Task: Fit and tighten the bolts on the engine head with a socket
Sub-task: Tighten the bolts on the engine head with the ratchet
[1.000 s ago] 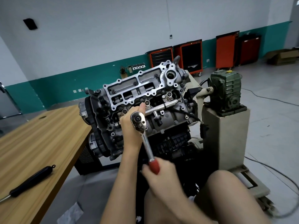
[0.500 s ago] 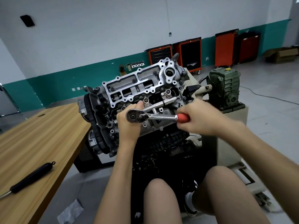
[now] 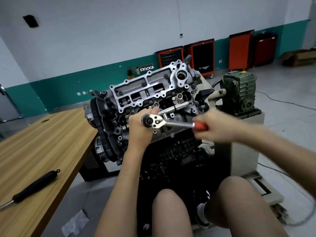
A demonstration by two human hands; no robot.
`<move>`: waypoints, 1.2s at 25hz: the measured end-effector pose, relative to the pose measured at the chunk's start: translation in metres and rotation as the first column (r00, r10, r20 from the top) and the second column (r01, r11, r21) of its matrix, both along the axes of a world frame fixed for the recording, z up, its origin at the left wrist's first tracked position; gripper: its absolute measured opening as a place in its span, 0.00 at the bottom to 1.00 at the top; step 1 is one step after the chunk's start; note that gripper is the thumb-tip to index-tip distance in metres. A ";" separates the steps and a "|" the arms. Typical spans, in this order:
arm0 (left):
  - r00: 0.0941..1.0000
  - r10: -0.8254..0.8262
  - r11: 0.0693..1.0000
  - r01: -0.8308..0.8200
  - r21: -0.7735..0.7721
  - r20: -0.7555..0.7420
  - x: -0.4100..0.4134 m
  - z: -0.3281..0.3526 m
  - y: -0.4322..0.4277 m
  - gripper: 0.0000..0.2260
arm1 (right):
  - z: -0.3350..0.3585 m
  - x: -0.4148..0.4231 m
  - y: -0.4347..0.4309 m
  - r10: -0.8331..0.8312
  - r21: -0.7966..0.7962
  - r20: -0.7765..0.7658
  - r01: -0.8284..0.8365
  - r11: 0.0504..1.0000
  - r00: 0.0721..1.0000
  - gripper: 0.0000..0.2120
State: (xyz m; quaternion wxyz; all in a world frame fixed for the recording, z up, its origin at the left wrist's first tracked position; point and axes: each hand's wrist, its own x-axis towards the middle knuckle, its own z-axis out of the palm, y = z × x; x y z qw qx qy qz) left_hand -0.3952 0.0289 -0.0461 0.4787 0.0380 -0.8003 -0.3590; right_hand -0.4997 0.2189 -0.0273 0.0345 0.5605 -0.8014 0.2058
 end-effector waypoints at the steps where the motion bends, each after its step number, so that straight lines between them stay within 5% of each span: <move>1: 1.000 -0.005 1.000 0.005 -0.013 0.000 -0.001 0.000 -0.001 0.22 | 0.020 -0.011 0.002 -0.026 0.027 -0.143 0.030 0.999 0.989 0.11; 3: 1.000 0.002 1.000 -0.001 0.030 -0.028 0.000 -0.003 -0.001 0.22 | 0.026 -0.014 0.001 -0.102 -0.013 -0.278 0.102 0.995 0.955 0.10; 4: 0.999 0.015 0.998 -0.011 0.064 -0.050 0.001 -0.004 0.001 0.22 | 0.011 -0.005 0.000 -0.145 -0.067 -0.227 0.133 0.989 0.963 0.11; 7: 0.991 0.062 0.991 -0.047 0.124 -0.116 -0.003 -0.007 0.008 0.20 | -0.065 0.055 -0.016 -0.114 -0.325 0.250 0.194 0.926 0.962 0.17; 10: 0.993 0.067 0.994 -0.058 0.091 -0.100 -0.005 -0.007 0.008 0.21 | -0.095 0.100 -0.045 0.129 -0.381 0.696 0.210 0.901 0.706 0.19; 12: 0.995 0.071 0.996 -0.067 0.062 -0.071 -0.002 -0.005 0.004 0.21 | -0.086 0.097 -0.047 0.228 -0.314 0.834 0.092 0.945 0.503 0.18; 14: 0.998 0.052 0.999 -0.052 -0.007 -0.031 0.000 -0.001 -0.001 0.22 | -0.062 0.066 -0.034 0.142 -0.206 0.751 0.025 0.978 0.645 0.18; 16: 0.999 0.037 0.993 -0.038 -0.108 -0.011 0.001 0.003 -0.003 0.23 | -0.022 0.030 -0.021 -0.015 -0.078 0.384 0.048 0.996 0.923 0.17; 18: 0.999 0.031 0.995 -0.034 -0.098 -0.028 0.001 0.003 -0.001 0.23 | 0.015 0.007 -0.014 -0.052 -0.021 0.055 0.054 0.998 0.997 0.17; 20: 0.996 0.057 0.998 -0.056 0.020 -0.069 0.000 -0.002 0.004 0.22 | 0.023 0.002 -0.010 -0.085 -0.009 -0.050 0.085 0.996 0.995 0.17; 22: 0.991 0.074 0.991 -0.060 0.122 -0.115 -0.003 -0.008 0.010 0.22 | -0.008 0.018 -0.010 -0.125 -0.109 0.055 0.131 0.985 0.991 0.17; 24: 0.987 0.092 0.987 -0.072 0.142 -0.134 -0.005 -0.011 0.011 0.21 | -0.056 0.057 -0.023 -0.061 -0.287 0.322 0.158 0.945 0.945 0.20; 27: 0.991 0.070 0.992 -0.057 0.109 -0.115 -0.003 -0.010 0.008 0.21 | -0.097 0.113 -0.058 0.118 -0.417 0.664 0.235 0.878 0.738 0.20; 30: 0.995 0.068 0.998 -0.066 0.024 -0.078 0.001 -0.007 0.004 0.22 | -0.088 0.093 -0.052 0.052 -0.342 0.594 0.194 0.920 0.802 0.20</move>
